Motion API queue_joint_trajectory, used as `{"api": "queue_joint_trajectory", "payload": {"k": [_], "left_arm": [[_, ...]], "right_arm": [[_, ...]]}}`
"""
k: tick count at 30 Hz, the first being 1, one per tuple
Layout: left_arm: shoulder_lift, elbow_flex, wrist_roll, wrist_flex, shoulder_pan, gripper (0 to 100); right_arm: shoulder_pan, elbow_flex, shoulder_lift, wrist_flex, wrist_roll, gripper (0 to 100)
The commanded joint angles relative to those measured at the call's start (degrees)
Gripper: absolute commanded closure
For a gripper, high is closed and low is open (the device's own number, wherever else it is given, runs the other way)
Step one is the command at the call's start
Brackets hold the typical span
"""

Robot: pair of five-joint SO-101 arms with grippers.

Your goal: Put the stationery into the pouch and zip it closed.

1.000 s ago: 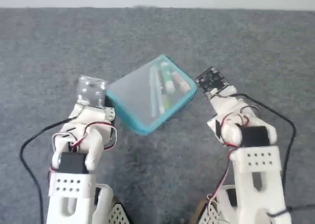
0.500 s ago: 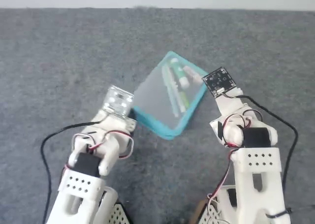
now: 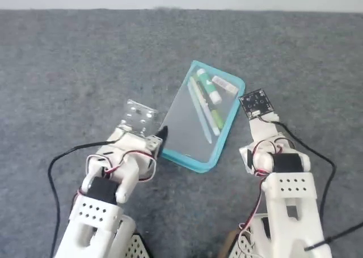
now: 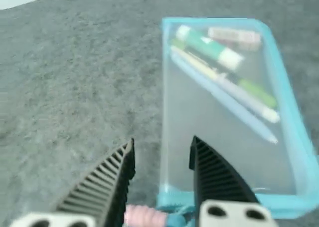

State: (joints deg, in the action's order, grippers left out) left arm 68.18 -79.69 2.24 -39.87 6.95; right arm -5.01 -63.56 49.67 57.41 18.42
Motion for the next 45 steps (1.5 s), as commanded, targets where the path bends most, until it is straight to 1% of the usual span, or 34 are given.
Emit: {"api": "queue_joint_trajectory", "payload": {"k": [1,5,9,11,16,18,20,21,25,30,34,35,37,42,45], "left_arm": [[0.53,4.09,-4.31,1.32,-6.59,83],[0.53,6.02,-6.77,1.32,-13.19,83],[2.46,6.11,-6.95,1.32,-16.09,83],[6.42,5.85,-6.95,0.62,-17.23,83],[22.77,5.14,-6.59,-8.97,-17.58,83],[30.33,2.51,-6.59,-9.67,-17.58,83],[37.19,-1.54,-6.59,-8.09,-17.58,83],[37.89,-2.59,-6.59,-6.51,-17.58,83],[33.93,-5.05,-6.59,0.09,-17.85,83],[36.31,-11.74,-6.59,8.62,-17.93,83],[36.48,-16.84,-6.68,17.93,-17.93,83],[36.48,-16.92,-6.59,18.81,-17.93,83],[36.48,-16.84,-6.59,18.81,-17.93,83],[36.48,-16.84,-6.59,18.11,-17.85,83],[36.13,-16.84,-6.59,13.45,-17.85,83]], "right_arm": [[0.75,-0.62,1.71,-3.21,-2.55,98.8],[0.84,-1.76,1.71,-5.58,-7.21,98.8],[1.19,-1.67,1.80,-5.76,-8.09,98.8],[1.19,-1.67,1.80,-5.76,-8.18,98.8],[1.19,-1.41,3.91,-5.76,-8.26,98.8],[1.19,-1.76,6.64,-5.49,-8.26,98.8],[1.19,-3.16,9.89,-5.49,-8.26,98.8],[1.19,-4.31,11.56,-5.76,-8.18,98.8],[1.19,-8.53,20.53,-5.76,-7.91,98.8],[1.01,-15.56,34.86,-5.85,-7.91,98.8],[0.84,-21.19,48.13,-5.85,-7.91,98.8],[0.84,-22.59,51.65,-5.85,-7.82,98.8],[0.84,-24.53,55.60,-6.11,-7.82,98.8],[1.19,-28.31,51.56,-14.02,-7.82,98.9],[1.19,-33.32,52.26,-18.51,-7.82,98.9]]}}
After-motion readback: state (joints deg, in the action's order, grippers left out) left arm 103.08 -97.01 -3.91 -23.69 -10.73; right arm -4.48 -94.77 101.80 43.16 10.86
